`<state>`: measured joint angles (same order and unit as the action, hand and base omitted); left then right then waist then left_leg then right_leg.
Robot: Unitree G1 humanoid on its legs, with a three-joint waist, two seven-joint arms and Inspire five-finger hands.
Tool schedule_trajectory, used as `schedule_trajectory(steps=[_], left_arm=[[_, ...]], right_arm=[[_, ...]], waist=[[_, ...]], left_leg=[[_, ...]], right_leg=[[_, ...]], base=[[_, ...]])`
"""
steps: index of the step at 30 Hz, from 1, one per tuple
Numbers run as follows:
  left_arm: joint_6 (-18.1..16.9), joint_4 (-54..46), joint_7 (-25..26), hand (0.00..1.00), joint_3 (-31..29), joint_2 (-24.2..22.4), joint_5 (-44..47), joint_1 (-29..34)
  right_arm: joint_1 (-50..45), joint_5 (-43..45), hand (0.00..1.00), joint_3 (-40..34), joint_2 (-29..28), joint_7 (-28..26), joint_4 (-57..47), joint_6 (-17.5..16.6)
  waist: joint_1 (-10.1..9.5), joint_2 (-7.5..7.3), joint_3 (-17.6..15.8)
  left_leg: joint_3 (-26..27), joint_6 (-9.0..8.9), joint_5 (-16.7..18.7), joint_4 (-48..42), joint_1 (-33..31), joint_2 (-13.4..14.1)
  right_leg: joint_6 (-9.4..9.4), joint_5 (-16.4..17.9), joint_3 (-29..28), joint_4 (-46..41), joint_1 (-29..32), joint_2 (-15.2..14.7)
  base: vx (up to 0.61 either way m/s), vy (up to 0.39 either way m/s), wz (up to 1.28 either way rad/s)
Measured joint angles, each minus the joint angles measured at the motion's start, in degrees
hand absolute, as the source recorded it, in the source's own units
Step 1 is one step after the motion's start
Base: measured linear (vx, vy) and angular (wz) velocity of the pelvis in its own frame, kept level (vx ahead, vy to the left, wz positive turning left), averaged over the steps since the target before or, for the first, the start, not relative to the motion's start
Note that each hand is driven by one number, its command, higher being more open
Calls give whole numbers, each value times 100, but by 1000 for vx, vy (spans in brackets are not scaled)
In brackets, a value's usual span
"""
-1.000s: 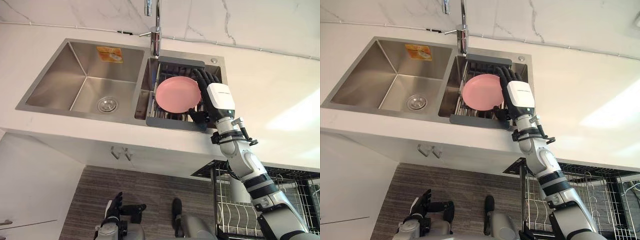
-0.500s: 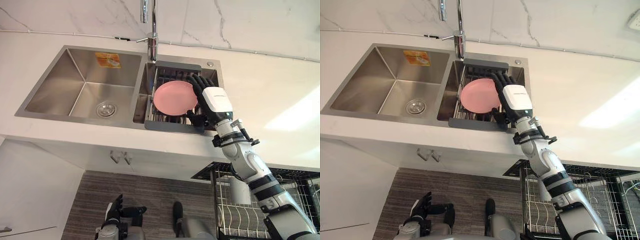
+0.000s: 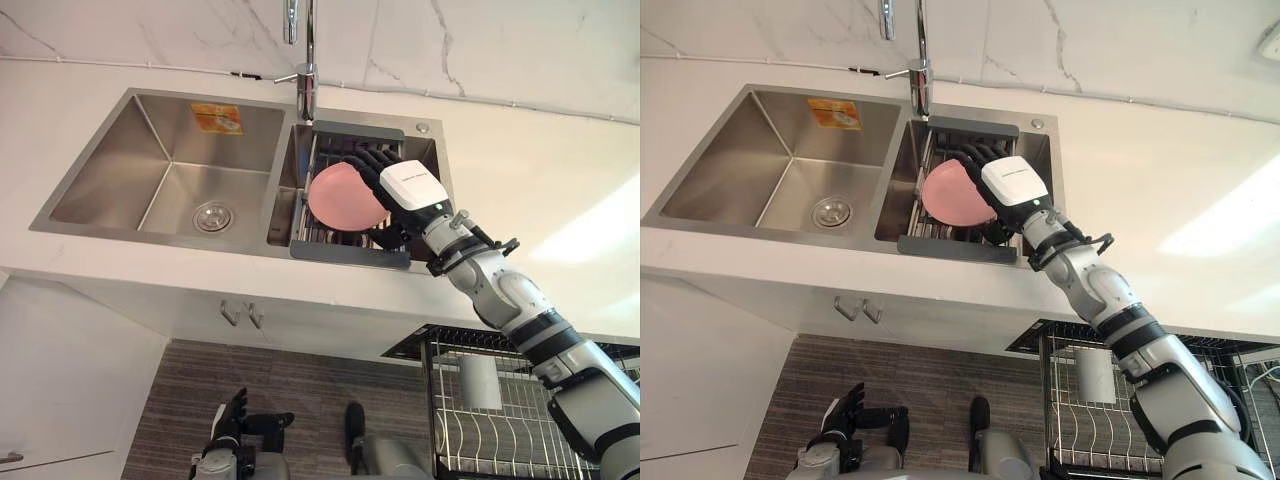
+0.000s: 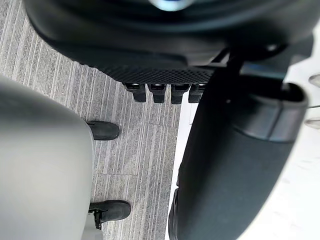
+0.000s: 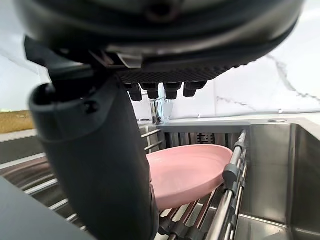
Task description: Walk over to the sink, pick up the cup, carry it to the dishwasher, place the cup inside the dishwasher, then close the dishwasher door
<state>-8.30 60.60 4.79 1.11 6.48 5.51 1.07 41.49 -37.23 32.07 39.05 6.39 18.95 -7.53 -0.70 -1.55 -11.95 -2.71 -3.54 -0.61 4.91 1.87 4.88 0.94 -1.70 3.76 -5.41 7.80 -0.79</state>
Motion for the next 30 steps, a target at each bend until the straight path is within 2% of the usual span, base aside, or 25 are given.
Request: schedule_trajectory(steps=[4, 11, 30], left_arm=[[-26, -4, -33, 100, 2, 5, 2, -5], [-35, -21, -58, 100, 26, 8, 3, -21], [-30, -131, -133, 100, 35, 7, 3, -19]], right_arm=[[548, 13, 100, 254, 173, -268, 155, -102], [1181, 4, 100, 438, 271, -408, 532, -134], [1237, -64, 100, 443, 346, -608, 758, -55]], waist=[[-30, -2, 1], [-96, -2, 1], [-147, 4, -2]], left_leg=[[-12, 2, -1, 0, -23, 18], [-10, 3, -2, 0, -27, 27], [-25, 5, -3, 0, -62, 25]], right_leg=[[-10, -25, 10, 36, 0, 40], [-18, -30, 9, 38, 0, 58], [-19, -30, 19, 41, 26, 59]], base=[[0, 0, 0], [0, 0, 0], [0, 0, 0]])
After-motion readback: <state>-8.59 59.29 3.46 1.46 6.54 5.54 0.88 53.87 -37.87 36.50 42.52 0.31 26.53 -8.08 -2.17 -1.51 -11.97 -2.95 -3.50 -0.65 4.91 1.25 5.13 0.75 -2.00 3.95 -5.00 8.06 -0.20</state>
